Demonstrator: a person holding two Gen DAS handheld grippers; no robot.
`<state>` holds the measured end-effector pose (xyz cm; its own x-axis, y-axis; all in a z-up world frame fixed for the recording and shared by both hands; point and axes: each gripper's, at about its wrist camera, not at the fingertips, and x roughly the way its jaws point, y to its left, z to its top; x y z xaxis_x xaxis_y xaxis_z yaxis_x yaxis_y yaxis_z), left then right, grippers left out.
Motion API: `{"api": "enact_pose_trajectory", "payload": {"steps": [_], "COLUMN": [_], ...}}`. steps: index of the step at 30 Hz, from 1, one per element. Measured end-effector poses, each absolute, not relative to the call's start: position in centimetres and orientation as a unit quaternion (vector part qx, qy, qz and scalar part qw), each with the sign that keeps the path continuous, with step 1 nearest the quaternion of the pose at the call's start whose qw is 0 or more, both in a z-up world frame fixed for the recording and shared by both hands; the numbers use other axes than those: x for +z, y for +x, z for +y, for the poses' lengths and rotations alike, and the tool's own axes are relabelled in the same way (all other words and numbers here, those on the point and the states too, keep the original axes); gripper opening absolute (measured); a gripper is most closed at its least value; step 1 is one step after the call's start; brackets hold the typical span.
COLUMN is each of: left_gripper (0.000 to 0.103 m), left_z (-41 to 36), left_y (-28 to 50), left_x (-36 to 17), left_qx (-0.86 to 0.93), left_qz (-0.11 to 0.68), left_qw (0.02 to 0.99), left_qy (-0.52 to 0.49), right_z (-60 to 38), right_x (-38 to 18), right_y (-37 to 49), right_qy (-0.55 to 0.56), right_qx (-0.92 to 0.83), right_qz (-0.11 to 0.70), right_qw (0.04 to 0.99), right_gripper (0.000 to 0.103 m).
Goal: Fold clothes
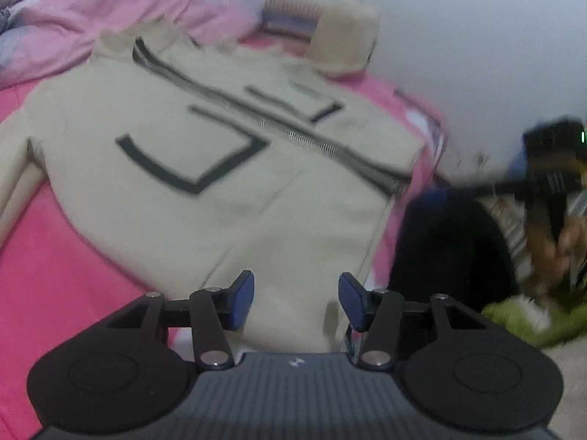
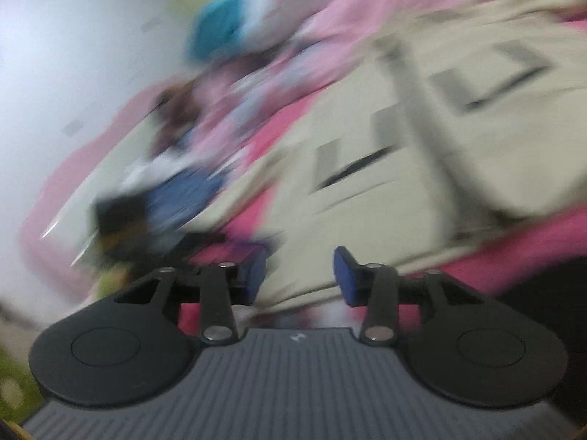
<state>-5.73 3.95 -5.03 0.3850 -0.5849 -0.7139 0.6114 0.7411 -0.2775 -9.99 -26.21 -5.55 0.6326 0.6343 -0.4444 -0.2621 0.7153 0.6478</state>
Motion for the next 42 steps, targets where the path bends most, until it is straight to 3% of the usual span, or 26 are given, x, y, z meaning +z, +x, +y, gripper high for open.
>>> {"api": "enact_pose_trajectory", "payload": {"steps": [5, 12, 17, 20, 27, 30, 34, 42], "left_gripper": [0.050, 0.050, 0.050, 0.050, 0.050, 0.050, 0.050, 0.050], "left_z": [4.3, -2.9, -7.3, -8.5, -9.1, -9.0, -9.1, -9.3], "left_y": [-3.5, -0.5, -0.2, -0.1, 0.2, 0.5, 0.7, 0.3], "left_x": [-3.3, -3.9, -5.0, -5.6, -6.5, -6.7, -6.9, -7.0], "left_qx": [-0.345, -0.397, -0.436, -0.449, -0.463, -0.466, -0.467, -0.462], "left_qz": [0.399, 0.374, 0.347, 0.343, 0.338, 0.339, 0.340, 0.335], "left_qw": [0.849, 0.838, 0.827, 0.820, 0.814, 0.813, 0.812, 0.816], "left_qy": [-0.028, 0.029, 0.081, 0.095, 0.090, 0.083, 0.081, 0.091], "right_z": [-30.2, -32.3, -32.7, -32.7, -32.3, -32.0, -28.5, -21.7], "right_x": [-7.7, -10.8, -10.9, -10.8, -10.3, -8.5, -5.5, -6.1], "right_y": [-10.7, -9.1, -8.1, -7.8, -7.7, -8.4, -9.2, -8.6], "right_qy": [0.344, 0.423, 0.432, 0.448, 0.450, 0.375, 0.129, -0.161], "right_qx": [0.168, 0.096, 0.081, 0.098, 0.101, 0.083, 0.084, 0.144], "right_qz": [0.319, 0.316, 0.322, 0.321, 0.331, 0.330, 0.346, 0.356], "right_qw": [0.867, 0.844, 0.839, 0.829, 0.823, 0.862, 0.926, 0.909], "right_gripper": [0.041, 0.037, 0.036, 0.029, 0.027, 0.027, 0.029, 0.027]}}
